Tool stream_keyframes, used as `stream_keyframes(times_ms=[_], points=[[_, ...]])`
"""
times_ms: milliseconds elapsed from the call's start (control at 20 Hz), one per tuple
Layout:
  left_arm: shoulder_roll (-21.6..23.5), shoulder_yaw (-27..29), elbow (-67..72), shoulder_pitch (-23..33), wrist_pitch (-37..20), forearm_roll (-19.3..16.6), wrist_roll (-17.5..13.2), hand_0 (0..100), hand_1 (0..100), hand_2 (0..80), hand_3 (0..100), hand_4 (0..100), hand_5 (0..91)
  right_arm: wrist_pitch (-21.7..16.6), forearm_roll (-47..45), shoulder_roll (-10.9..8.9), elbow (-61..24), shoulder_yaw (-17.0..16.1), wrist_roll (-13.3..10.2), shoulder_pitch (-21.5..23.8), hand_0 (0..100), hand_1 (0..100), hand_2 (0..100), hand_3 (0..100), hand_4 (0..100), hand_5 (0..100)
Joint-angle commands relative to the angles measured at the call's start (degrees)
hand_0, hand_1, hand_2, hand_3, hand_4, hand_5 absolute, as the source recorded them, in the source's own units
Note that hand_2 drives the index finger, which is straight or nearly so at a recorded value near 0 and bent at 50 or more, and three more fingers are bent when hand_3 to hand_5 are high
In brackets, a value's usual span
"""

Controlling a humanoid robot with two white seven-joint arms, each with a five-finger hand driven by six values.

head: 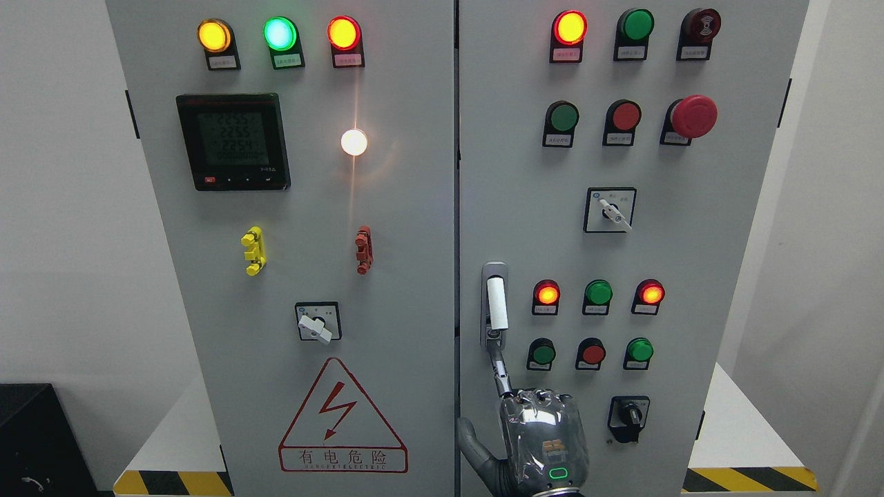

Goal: Release door handle

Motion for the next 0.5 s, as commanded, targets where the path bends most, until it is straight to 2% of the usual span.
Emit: stream_keyframes(times_ms=[0, 451], points=[[0.0, 0.0, 1.7, -1.5, 0.0, 0.0, 0.0, 12, 56, 0.0, 0, 0, 0.0, -0.1, 0.0, -0.09, -0.2, -0.1, 0.1, 0.0, 39, 22, 0, 100, 100, 100], [0.0, 0.0, 1.7, -1.6, 0.0, 0.0, 0.0, 12, 56, 0.0, 0, 0, 0.0, -0.1, -0.2, 0.00, -1.0, 0.0, 0.1, 0.0, 39, 22, 0, 100, 100, 100]])
